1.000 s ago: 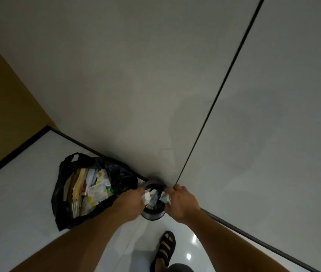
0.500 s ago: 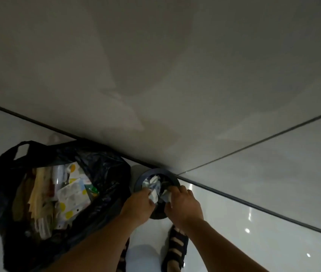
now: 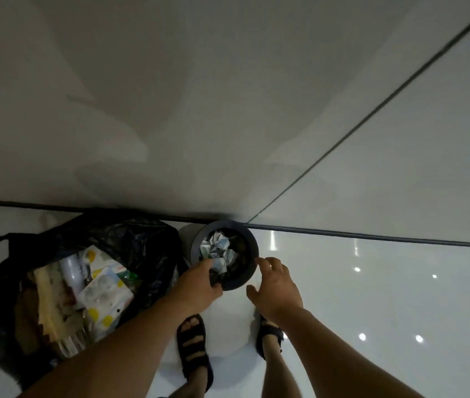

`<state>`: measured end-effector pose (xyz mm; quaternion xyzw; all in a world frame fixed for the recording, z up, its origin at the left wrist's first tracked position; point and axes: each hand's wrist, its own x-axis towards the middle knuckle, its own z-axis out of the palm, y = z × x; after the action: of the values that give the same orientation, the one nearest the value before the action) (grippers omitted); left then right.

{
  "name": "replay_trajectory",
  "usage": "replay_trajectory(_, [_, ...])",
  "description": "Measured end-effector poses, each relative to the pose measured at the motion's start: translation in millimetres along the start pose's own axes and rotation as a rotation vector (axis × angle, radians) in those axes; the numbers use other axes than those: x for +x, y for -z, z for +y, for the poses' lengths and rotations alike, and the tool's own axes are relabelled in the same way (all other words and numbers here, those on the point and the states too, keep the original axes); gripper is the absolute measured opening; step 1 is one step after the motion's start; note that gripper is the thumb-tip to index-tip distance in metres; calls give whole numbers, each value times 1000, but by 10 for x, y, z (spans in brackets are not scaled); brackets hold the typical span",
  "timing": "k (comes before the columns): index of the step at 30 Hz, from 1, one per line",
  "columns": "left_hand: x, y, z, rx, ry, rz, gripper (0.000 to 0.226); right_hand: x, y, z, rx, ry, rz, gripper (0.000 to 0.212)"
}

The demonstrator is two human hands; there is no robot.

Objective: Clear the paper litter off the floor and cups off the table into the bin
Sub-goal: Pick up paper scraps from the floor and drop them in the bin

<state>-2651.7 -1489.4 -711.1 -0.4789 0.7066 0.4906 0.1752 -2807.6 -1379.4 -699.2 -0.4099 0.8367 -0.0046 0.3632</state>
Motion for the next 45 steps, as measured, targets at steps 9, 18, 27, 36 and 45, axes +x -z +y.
replay_trajectory(9, [-681, 17, 1671, 378, -217, -74, 67, -1197, 781, 566, 151, -208, 151, 68])
replay_trajectory(18, [-1755, -1256, 3503, 711, -469, -259, 71, -2954, 1524, 2209, 354, -490, 366, 69])
replay_trajectory(27, [-2731, -2997, 5031, 886, -754, -370, 68, -4586, 1807, 3823, 478, -761, 508, 69])
replay_trajectory(36, [-2831, -4005, 6027, 1000, -893, -488, 67, -5205, 1860, 4871, 555, -949, 485, 69])
replay_trajectory(45, [-2542, -5001, 7257, 1068, -991, -622, 68, -5431, 2250, 5968, 626, -1129, 494, 68])
